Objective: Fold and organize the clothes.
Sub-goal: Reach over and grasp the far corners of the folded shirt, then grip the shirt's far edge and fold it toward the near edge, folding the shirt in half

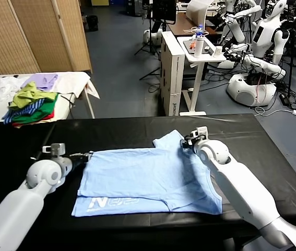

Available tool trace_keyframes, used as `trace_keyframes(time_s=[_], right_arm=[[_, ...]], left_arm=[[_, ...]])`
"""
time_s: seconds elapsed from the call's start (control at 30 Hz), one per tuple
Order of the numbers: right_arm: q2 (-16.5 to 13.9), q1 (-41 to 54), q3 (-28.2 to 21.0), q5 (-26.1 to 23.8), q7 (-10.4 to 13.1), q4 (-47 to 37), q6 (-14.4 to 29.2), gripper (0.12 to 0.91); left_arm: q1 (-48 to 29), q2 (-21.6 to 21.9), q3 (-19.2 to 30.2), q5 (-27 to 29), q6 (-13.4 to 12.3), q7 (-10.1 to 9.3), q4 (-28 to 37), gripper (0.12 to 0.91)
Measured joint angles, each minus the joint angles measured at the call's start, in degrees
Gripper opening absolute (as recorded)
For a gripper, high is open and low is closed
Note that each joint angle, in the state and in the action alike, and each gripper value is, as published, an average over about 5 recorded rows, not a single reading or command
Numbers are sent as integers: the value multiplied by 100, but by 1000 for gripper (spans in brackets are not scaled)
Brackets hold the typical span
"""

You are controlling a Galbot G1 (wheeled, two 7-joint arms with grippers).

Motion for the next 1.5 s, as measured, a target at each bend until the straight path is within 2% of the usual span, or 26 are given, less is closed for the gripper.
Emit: trace_keyframes(time_s=[0.27, 0.6, 0.83, 1.0, 1.23, 1.5], right_arm=[[-178, -195, 176, 29, -81, 394, 330, 140], [-620, -823, 633, 181, -79, 1313, 269, 140], [-998, -1472, 1059, 318, -18, 2147, 53, 140], [-1269, -2010, 1392, 336, 42, 2793, -172, 140], [-1592, -2923, 1854, 294, -41, 3457, -330, 140], [-1681, -3826, 2075, 102, -118, 3776, -405, 140]], left_arm=[[202, 55, -179, 30, -76, 18, -211, 147], [716, 271, -630, 25, -147, 42, -841, 147], [1281, 319, -1031, 75, -161, 36, -1534, 147], [1799, 241, -1342, 210, -146, 5, -2117, 147], [2489, 52, -1753, 360, -82, -64, -2748, 147], [3344, -325, -2158, 887, -69, 69, -3175, 147]])
